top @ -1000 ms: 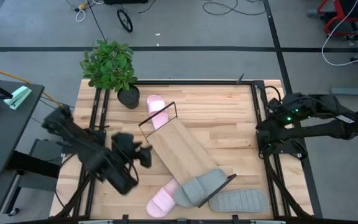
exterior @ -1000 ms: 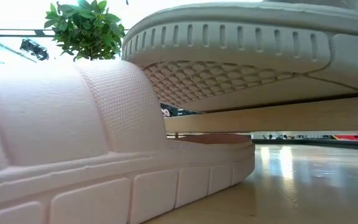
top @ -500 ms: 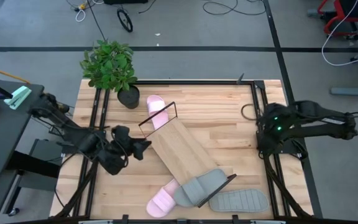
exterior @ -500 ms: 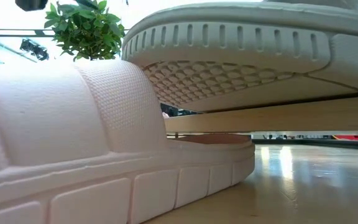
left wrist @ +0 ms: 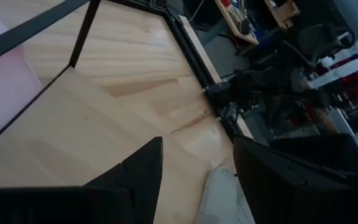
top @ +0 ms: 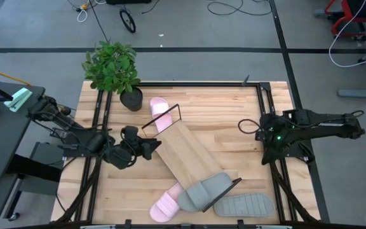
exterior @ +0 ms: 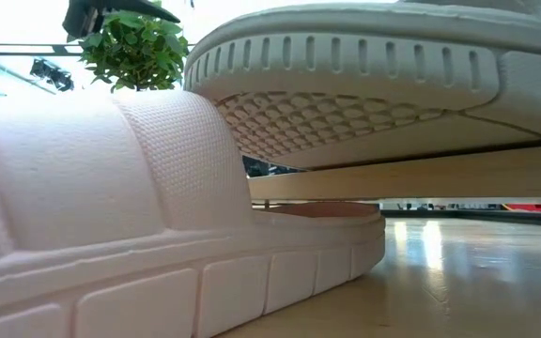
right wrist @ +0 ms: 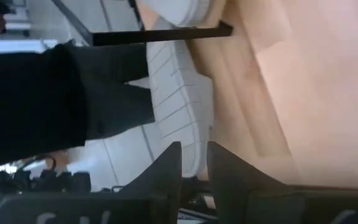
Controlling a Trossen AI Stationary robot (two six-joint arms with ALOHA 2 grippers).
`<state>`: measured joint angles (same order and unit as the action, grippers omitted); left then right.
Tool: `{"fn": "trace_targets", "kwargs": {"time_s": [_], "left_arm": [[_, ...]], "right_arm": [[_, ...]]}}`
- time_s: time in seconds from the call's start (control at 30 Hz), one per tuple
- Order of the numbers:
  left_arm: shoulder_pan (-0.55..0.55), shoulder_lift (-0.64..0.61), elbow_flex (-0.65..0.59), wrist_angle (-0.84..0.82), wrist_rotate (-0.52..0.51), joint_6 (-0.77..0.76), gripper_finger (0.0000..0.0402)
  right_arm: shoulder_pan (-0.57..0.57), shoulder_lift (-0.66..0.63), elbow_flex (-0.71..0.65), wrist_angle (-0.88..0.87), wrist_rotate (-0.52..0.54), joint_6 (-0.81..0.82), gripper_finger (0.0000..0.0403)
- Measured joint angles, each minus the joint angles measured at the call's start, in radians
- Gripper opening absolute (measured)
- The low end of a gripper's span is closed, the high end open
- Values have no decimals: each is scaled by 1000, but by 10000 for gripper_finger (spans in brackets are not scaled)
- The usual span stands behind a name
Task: Pick and place slides into the shelf
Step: Put the gray slide on the shelf
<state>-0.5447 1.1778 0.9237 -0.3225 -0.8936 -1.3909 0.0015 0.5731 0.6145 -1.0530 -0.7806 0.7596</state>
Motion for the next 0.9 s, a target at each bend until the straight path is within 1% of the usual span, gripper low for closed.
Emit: {"fn": "trace_targets", "kwargs": {"time_s": [0.23, 0.33, 0.5, 0.6, 0.77, 0.9], "left_arm": [[16, 0, 0, -2, 6, 1, 196], [21, 0, 0, -2, 7, 1, 193], [22, 0, 0, -3, 10, 0, 196], [22, 0, 0, -3, 10, 1, 199], [22, 0, 0, -4, 14, 0, 196], [22, 0, 0, -5, 22, 0, 193]], "right_arm": [[194, 25, -64, 179, 20, 46, 82], [291, 42, -84, 246, 66, 65, 82], [456, 82, -115, 408, 177, 172, 83], [556, 111, -116, 456, 238, 234, 88], [729, 158, -116, 465, 333, 350, 116], [853, 200, -115, 533, 457, 473, 160]]}}
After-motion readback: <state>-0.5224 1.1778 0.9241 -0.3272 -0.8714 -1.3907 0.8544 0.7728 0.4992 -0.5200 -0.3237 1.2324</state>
